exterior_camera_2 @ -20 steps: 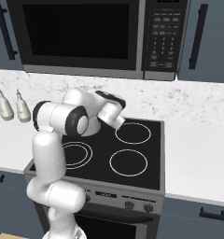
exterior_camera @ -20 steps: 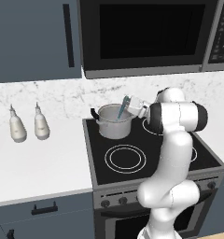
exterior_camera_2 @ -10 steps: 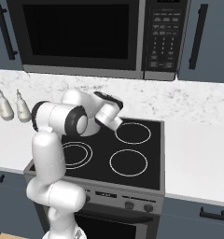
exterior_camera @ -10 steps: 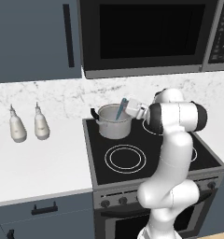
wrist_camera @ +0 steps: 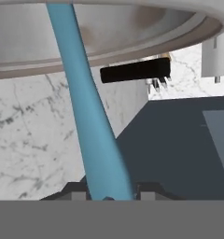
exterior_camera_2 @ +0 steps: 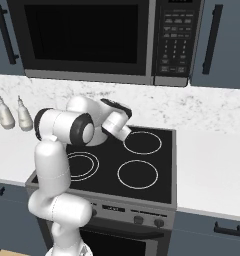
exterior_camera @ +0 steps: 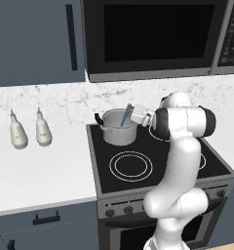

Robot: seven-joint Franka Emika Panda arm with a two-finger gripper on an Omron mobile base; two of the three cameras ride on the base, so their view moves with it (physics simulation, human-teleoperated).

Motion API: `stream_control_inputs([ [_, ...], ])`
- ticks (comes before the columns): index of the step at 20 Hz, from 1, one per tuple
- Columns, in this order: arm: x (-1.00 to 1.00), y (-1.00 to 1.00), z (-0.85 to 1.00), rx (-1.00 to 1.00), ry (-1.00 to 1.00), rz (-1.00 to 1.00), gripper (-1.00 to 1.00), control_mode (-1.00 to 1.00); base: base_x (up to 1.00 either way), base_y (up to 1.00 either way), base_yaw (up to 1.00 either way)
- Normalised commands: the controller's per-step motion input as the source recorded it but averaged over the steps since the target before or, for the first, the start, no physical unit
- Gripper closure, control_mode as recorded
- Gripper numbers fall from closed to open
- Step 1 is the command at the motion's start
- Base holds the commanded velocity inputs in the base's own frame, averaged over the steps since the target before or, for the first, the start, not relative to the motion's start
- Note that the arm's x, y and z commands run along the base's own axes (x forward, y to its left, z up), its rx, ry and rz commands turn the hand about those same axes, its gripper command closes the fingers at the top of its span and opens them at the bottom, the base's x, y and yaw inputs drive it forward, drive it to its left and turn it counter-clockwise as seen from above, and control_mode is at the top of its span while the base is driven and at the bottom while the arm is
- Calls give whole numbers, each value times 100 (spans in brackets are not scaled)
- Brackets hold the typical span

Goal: Put the sweet potato and corn in the pot. Retrieve the spatula and lightly stir the vegetables in the pot.

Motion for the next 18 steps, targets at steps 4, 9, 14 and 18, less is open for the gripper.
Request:
stream_control_inputs([
  [4,0,0,-1,-2,0,0,100,-100,0,0,0],
  [9,0,0,0,0,-1,-11,100,-100,0,0,0],
  [14,14,0,-1,0,-10,-17,100,-100,0,0,0],
  [18,23,0,0,0,-7,-18,100,-100,0,0,0],
])
